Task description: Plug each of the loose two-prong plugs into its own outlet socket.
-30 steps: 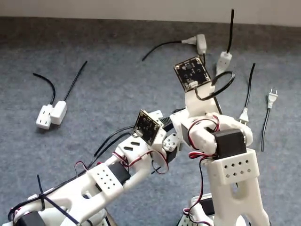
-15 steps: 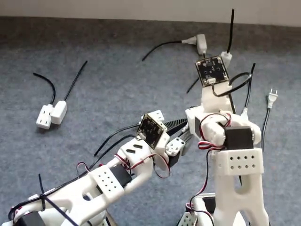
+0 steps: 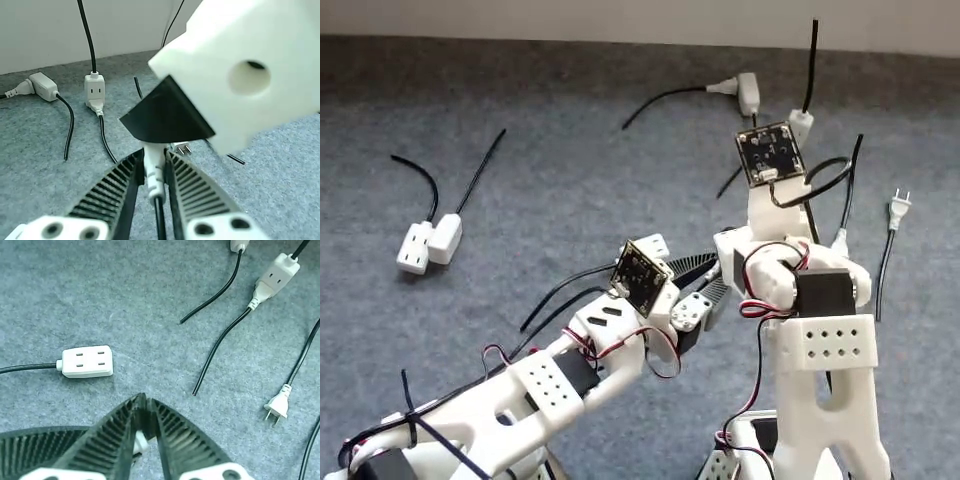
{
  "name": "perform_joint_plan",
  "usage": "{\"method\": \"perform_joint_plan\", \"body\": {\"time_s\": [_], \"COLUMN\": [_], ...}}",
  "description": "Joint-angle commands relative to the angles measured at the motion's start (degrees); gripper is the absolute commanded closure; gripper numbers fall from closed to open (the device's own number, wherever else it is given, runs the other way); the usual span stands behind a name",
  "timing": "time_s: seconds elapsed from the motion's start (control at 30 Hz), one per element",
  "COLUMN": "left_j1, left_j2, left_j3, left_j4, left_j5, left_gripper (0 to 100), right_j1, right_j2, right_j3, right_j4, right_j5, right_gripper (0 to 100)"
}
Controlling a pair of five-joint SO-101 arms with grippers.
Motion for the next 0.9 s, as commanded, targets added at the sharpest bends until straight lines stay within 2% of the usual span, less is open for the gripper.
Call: {"method": "perform_joint_plan", "body": {"time_s": [0.0, 0.87], "left_j1": [-4.7, -4.9], "left_j2": [-2.7, -2.7], "left_j3": [-1.8, -2.0], "left_j4": [-4.7, -4.5], "left_j5": [0.1, 0.1], "left_gripper": [99, 99], "right_j1": [1.8, 1.9], "right_j2": [0.7, 0.7], "right_j3": [3.3, 5.3], "right_j4": [0.0, -0.1], "right_j5": [0.8, 0.4], "right_gripper": [99.1, 99.1]}}
